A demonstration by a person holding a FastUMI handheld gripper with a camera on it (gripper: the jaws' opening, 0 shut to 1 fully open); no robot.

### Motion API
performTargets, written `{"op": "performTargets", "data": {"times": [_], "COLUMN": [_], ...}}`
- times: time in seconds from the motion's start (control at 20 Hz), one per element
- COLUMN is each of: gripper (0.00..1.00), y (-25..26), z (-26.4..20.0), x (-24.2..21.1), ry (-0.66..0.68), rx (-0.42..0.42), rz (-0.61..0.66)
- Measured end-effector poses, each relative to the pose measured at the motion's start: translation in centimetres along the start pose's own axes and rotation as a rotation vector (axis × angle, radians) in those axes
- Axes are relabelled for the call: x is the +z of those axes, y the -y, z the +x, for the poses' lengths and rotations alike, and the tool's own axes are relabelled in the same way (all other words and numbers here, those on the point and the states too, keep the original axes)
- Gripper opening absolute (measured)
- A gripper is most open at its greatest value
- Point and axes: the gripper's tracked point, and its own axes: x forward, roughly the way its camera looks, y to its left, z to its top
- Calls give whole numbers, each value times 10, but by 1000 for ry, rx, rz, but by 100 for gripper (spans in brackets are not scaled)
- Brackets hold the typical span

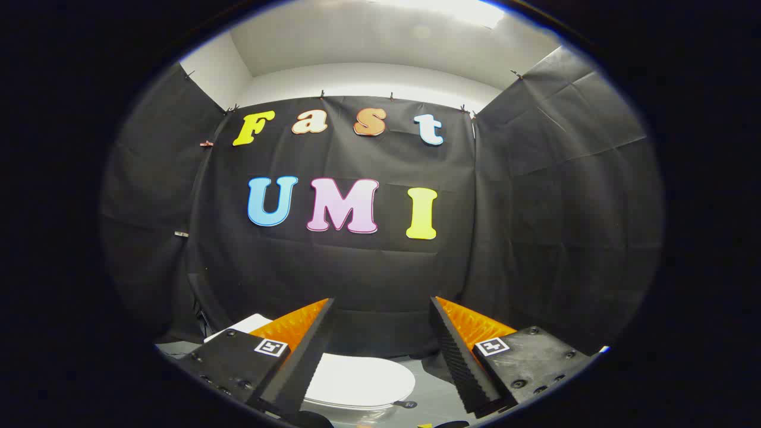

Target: Open the toilet lid.

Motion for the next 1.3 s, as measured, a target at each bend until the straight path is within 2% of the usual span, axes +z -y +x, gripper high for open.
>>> {"op": "performTargets", "data": {"times": [1.3], "gripper": [98], "y": [12], "z": [1], "x": [3], "ry": [-2], "rx": [-21], "rz": [22]}}
